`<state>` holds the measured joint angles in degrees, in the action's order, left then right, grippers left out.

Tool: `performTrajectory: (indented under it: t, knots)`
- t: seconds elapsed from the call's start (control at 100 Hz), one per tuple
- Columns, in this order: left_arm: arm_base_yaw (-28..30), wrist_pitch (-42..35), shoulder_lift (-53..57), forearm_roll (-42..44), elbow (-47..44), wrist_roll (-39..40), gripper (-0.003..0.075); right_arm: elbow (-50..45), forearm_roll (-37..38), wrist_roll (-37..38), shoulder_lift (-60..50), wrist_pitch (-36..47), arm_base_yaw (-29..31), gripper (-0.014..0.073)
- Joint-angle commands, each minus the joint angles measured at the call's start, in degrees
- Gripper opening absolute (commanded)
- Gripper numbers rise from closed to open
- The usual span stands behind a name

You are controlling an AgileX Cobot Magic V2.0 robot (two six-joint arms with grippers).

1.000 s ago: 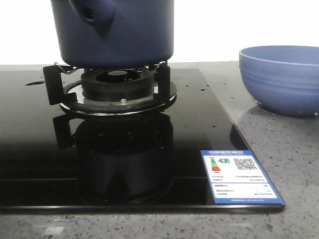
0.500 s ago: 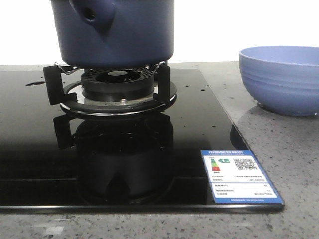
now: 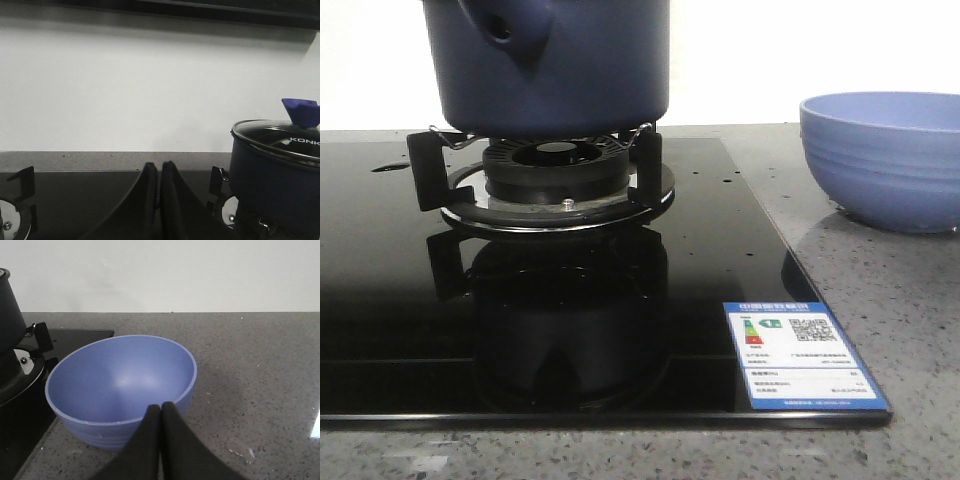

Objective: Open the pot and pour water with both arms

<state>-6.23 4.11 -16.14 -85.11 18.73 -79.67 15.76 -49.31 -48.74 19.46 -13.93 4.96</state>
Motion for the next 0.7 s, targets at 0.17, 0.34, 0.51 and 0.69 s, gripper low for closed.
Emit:
performTrajectory:
  t: [0.17, 0.34, 0.51, 0.69]
  knots:
    - [-0.4, -0.4, -0.5, -0.8, 1.5, 0.1, -0.0020, 1.5, -1.2, -0.6, 0.3, 2.5, 0.4, -0.0053]
    - [-0.4, -0.4, -0.5, -0.8, 1.5, 0.1, -0.0020, 1.5, -1.2, -0.6, 0.3, 2.5, 0.4, -0.0053]
    - [-0.4, -0.4, -0.5, -0.8, 1.5, 0.1, -0.0020, 1.5, -1.2, -0.6, 0.3, 2.5, 0.4, -0.0053]
    - [-0.4, -0.9, -0.9, 0.5, 1.3, 3.4, -0.0020, 1.5, -1.2, -0.6, 0.3, 2.5, 0.4, -0.0053]
